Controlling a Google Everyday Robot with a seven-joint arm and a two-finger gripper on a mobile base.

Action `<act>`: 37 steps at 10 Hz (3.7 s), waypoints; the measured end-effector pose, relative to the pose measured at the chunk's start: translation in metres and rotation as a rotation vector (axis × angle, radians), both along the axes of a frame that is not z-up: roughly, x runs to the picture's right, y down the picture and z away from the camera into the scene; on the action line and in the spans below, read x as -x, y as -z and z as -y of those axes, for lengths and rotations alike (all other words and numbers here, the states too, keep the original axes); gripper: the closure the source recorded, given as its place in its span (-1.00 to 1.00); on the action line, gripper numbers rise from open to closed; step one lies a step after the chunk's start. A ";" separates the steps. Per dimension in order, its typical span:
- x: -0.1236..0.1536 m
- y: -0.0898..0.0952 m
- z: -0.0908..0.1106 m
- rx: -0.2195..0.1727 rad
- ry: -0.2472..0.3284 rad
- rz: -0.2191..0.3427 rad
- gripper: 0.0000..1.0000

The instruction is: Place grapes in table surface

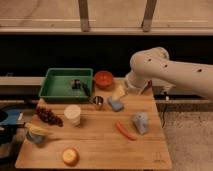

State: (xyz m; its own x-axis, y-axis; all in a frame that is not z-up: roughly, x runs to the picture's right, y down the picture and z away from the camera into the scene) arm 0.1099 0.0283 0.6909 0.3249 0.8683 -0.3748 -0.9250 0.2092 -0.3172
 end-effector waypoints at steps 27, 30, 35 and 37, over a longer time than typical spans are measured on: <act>0.306 -0.041 -0.041 0.090 0.281 0.681 -0.60; 0.353 -0.073 -0.039 0.119 0.325 0.756 -0.60; 0.372 -0.097 -0.059 0.181 0.365 0.800 -0.60; 0.368 -0.099 -0.058 0.180 0.361 0.794 -0.60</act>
